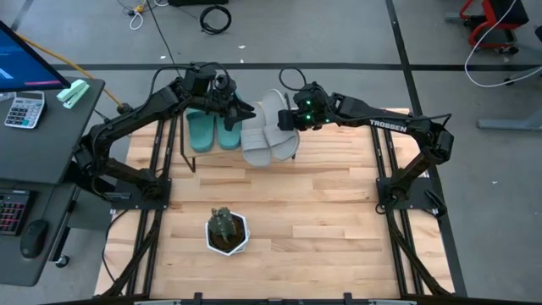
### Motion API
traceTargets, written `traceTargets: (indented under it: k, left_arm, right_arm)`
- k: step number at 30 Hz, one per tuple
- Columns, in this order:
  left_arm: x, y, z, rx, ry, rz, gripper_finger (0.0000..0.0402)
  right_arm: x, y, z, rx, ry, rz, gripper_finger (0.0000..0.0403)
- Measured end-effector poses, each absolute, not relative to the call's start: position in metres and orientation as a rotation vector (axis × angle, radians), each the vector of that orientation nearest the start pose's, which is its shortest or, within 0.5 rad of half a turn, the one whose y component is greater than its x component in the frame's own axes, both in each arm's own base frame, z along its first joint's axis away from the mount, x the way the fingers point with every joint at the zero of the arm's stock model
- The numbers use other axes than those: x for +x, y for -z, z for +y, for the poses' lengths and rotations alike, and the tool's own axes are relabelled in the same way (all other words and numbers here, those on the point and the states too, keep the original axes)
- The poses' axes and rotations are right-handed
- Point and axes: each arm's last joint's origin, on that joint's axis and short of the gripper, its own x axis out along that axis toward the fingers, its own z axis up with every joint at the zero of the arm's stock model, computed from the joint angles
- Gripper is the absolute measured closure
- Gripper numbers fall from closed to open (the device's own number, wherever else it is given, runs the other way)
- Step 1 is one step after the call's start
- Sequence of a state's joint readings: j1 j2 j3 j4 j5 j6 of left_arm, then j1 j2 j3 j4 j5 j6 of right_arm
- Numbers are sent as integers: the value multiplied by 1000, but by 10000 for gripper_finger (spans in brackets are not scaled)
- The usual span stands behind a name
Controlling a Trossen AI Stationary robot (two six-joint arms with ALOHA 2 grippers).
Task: Pick and place slides into the shelf
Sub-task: Put the gray slipper on the shelf
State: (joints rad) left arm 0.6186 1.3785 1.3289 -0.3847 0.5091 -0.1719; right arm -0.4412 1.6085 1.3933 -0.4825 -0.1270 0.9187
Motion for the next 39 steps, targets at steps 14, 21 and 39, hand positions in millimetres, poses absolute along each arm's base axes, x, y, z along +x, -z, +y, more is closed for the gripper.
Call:
traceTargets:
  k: [14, 21, 39]
  left_arm:
    - [254, -371, 163, -402, -138, 359, 240]
    - [254, -371, 163, -402, -138, 359, 239]
    - [254, -371, 164, -430, -144, 360, 239]
  right_arm:
    - [325, -312, -146, 982, 651, 479, 146]
    - [326, -312, -145, 971, 674, 472, 144]
    - [326, -312, -145, 921, 696, 463, 128]
